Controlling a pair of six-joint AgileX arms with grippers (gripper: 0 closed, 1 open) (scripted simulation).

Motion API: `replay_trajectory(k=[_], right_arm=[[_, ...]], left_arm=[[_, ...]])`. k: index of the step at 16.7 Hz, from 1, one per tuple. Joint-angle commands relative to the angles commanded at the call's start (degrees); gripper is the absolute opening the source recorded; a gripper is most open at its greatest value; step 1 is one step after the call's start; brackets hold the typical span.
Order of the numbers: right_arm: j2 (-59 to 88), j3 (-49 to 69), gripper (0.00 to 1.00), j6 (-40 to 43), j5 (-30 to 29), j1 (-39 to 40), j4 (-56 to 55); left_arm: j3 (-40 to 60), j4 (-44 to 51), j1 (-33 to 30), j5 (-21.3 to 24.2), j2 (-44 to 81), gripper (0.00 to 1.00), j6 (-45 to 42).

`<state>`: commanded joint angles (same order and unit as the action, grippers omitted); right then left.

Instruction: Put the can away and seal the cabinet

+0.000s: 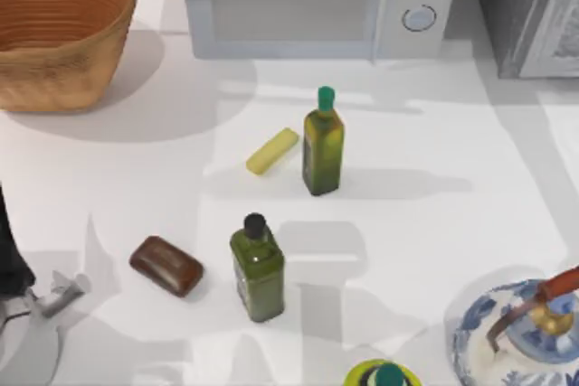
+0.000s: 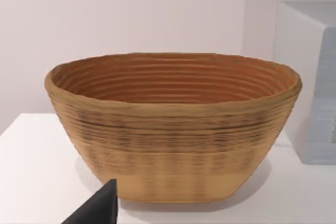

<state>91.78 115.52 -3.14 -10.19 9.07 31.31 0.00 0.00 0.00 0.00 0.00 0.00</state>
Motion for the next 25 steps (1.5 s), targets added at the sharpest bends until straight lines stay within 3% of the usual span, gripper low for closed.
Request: replay_trajectory(k=[9, 17, 25], right_arm=[[25.7, 36.2, 0.00, 1.1, 2.9, -2.7, 8.4], [27.7, 42.5, 0.00, 2.1, 3.2, -3.5, 7.6], [27.7, 42.5, 0.60, 2.1, 3.2, -3.5, 7.6]], left_arm=[[0.0, 0.0, 0.0, 0.0, 0.0, 1.00, 0.0], [0.0, 0.0, 0.0, 0.0, 0.0, 1.00, 0.0], [0.0, 0.0, 0.0, 0.0, 0.0, 1.00, 0.0]])
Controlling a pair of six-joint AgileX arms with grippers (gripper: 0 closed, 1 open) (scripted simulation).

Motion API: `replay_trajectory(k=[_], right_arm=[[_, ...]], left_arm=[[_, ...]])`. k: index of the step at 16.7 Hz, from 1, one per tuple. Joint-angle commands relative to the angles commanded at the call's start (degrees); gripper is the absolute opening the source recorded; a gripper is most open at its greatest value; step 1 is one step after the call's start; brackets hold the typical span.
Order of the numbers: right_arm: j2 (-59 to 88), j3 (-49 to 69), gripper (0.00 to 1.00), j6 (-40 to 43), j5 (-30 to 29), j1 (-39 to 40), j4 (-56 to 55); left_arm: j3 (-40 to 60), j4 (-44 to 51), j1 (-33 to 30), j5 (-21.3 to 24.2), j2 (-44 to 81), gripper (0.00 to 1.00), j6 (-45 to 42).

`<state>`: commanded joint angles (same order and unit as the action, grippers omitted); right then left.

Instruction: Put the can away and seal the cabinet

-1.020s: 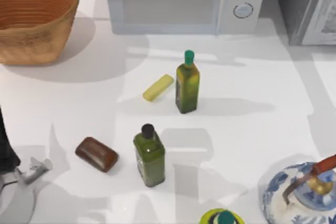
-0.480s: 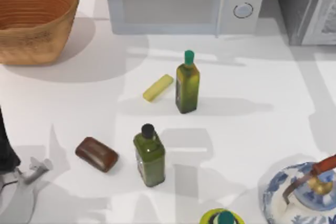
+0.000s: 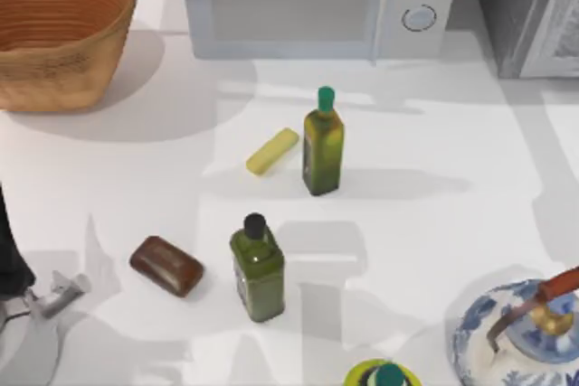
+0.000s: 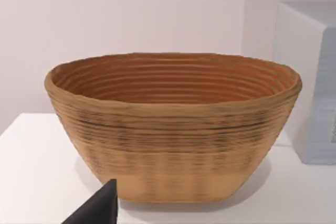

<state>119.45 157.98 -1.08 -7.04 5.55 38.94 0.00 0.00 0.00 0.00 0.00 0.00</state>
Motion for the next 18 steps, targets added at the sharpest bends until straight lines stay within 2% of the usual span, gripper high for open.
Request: replay_trajectory(k=[5, 15, 18], right_arm=[[0.0, 0.0, 0.98, 0.0, 0.0, 0.0, 0.0], [0.0, 0.0, 1.00, 0.0, 0.0, 0.1, 0.0], [-2.2, -3.2, 1.00, 0.3, 0.1, -0.1, -0.3]], left_arm=[[0.0, 0.0, 0.0, 0.0, 0.0, 1.00, 0.0], [0.0, 0.0, 0.0, 0.0, 0.0, 1.00, 0.0], [0.0, 0.0, 0.0, 0.0, 0.0, 1.00, 0.0]])
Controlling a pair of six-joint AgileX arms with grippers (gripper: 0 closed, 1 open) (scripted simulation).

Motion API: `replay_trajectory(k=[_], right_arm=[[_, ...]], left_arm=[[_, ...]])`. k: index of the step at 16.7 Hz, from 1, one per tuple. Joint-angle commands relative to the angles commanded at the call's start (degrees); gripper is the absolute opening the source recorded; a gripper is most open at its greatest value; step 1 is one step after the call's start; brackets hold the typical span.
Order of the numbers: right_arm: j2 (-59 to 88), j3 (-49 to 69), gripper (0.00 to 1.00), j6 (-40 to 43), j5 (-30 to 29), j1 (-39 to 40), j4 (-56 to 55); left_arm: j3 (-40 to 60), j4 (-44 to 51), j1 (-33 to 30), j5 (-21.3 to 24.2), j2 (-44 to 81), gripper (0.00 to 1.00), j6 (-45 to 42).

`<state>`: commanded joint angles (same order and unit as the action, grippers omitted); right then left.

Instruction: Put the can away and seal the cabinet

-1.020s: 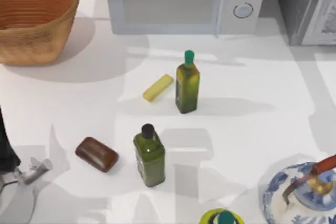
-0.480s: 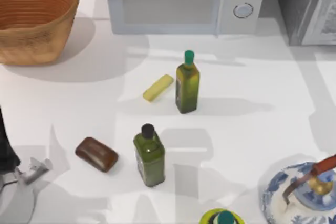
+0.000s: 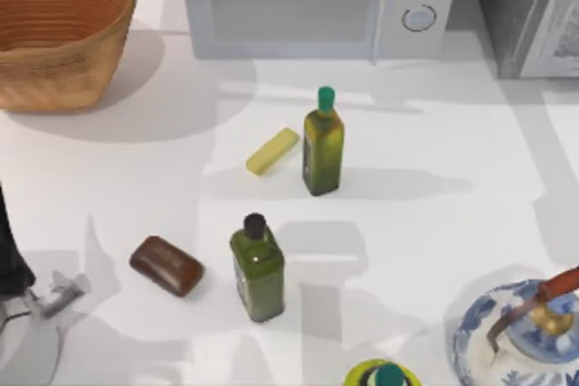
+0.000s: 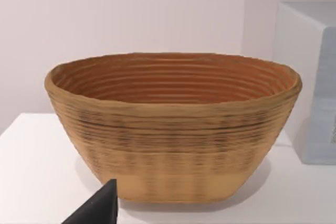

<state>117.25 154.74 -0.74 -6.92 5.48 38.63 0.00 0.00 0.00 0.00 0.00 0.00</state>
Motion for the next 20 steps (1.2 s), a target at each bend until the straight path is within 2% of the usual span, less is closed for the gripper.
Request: replay_trajectory(k=[4, 7, 10, 17, 20], right_arm=[[-9.4, -12.3, 1.00, 0.7, 0.4, -0.7, -2.2], [-20.4, -28.0, 1.00, 0.9, 0.8, -1.5, -5.6], [-34.2, -48.9, 1.00, 1.1, 1.6, -2.3, -10.2], [-75.5, -108.0, 1.00, 1.1, 3.9, -4.0, -23.7], [-92.5, -127.7, 1.00, 1.0, 4.9, -4.7, -29.5]], left_arm=[[0.0, 0.0, 0.0, 0.0, 0.0, 1.00, 0.0], [0.0, 0.0, 0.0, 0.0, 0.0, 1.00, 0.0], [0.0, 0.0, 0.0, 0.0, 0.0, 1.00, 0.0], [0.0, 0.0, 0.0, 0.0, 0.0, 1.00, 0.0], [0.0, 0.0, 0.0, 0.0, 0.0, 1.00, 0.0]])
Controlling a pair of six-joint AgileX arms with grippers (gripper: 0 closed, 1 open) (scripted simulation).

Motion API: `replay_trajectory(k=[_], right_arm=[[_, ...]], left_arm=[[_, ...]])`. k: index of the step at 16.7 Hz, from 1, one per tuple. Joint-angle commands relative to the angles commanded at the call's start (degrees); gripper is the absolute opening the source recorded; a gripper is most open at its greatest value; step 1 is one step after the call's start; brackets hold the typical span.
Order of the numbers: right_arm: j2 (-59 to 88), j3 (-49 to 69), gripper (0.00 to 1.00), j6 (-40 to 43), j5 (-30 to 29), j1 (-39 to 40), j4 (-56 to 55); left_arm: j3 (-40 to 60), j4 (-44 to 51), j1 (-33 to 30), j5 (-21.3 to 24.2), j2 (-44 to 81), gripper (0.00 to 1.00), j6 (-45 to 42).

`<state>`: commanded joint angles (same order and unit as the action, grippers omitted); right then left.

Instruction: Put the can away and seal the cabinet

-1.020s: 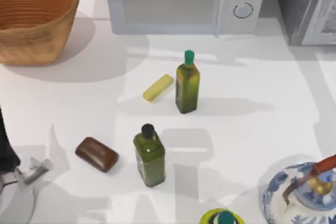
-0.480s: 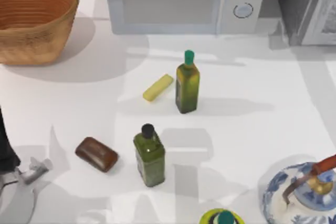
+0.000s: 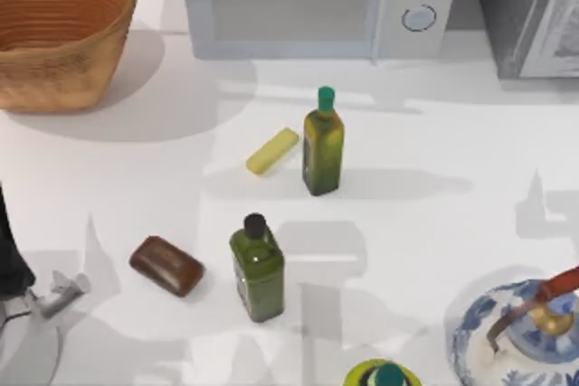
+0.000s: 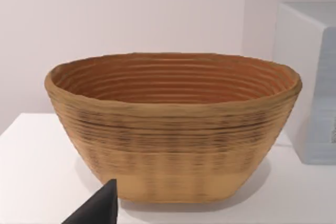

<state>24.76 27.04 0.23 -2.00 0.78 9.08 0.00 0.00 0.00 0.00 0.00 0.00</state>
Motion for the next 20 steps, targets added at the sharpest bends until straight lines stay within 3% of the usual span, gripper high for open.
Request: replay_trajectory(k=[4, 8, 16, 20], right_arm=[[-16.6, -18.0, 1.00, -0.2, 1.1, -0.7, -6.0], [-24.2, -26.4, 1.00, -0.2, 1.9, -0.8, -8.9], [-23.8, -26.6, 1.00, -0.1, 2.6, -1.3, -9.6], [-15.4, -22.0, 1.00, 0.9, 10.6, -8.8, -17.7]], left_arm=[[0.0, 0.0, 0.0, 0.0, 0.0, 1.00, 0.0], [0.0, 0.0, 0.0, 0.0, 0.0, 1.00, 0.0], [0.0, 0.0, 0.0, 0.0, 0.0, 1.00, 0.0], [0.0, 0.0, 0.0, 0.0, 0.0, 1.00, 0.0]])
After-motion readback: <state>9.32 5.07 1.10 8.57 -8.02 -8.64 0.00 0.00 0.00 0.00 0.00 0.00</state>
